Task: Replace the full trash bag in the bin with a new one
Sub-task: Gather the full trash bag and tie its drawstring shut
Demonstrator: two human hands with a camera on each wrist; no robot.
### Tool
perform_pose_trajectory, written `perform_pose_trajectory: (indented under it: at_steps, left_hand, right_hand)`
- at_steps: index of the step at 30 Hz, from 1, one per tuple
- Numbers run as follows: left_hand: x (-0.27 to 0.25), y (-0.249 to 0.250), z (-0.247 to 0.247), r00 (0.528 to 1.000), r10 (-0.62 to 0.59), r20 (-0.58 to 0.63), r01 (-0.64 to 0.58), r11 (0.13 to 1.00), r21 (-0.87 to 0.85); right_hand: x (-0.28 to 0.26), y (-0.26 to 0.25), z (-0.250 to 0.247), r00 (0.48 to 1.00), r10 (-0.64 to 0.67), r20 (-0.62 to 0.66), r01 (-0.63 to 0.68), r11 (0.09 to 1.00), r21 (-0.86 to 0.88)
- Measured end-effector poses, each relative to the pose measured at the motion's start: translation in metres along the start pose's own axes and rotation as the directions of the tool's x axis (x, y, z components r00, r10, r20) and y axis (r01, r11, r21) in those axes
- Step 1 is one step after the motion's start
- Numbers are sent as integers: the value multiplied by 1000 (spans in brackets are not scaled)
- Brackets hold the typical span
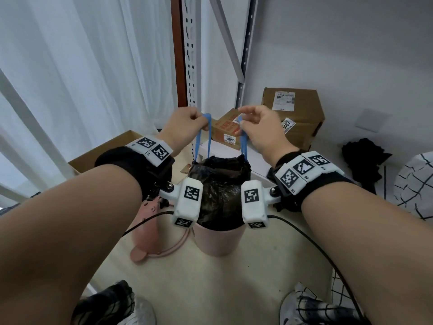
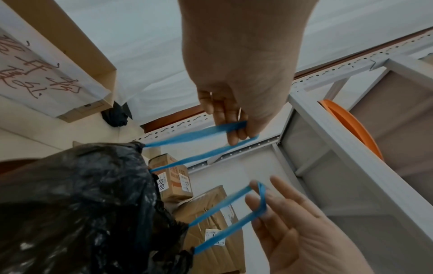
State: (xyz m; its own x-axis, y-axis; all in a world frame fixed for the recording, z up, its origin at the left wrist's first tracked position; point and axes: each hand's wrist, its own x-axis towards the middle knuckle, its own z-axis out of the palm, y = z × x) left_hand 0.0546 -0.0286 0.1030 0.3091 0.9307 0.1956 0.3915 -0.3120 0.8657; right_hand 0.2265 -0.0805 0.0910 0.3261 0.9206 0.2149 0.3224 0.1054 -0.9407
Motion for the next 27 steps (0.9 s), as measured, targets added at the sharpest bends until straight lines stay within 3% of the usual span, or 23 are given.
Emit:
perform_pose_trajectory:
  at_steps: [4,9,12,14,16,19,24,27]
  left_hand:
    - [1,2,6,988,-29,150,40,997,-71]
    - [2,6,9,986,92,136,-79,992,-98]
    - [1,6,10,985,126,115,-121,991,-52]
    - [1,-1,10,992,67,108,-63,997,-40]
    - [-1,-12,10,973,-41,225,48,999,-25]
    - [-7,-32,16,898,-114,426,116,993,21]
    - [-4,-48,37,945,-59,323,63,998,-3]
    - [0,-52,45,946,-77,316,58,996,69]
  right_hand:
    - [-3,-2,14,991,5,134,-2,1000,-24]
    - [-10,-5,29,958,-5,286,13,1000,-28]
    - [-9,-8,30,974,5,225,4,999,-39]
    - [-7,-9,28,990,3,144,-1,1000,-13]
    - [-6,-10,25,994,12,109,-15,1000,24]
    - [-8,-9,21,994,11,111,-17,998,56]
    - [-6,-5,19,992,-6,128,-5,996,89]
    - [-5,1,21,995,18,99,-27,996,90]
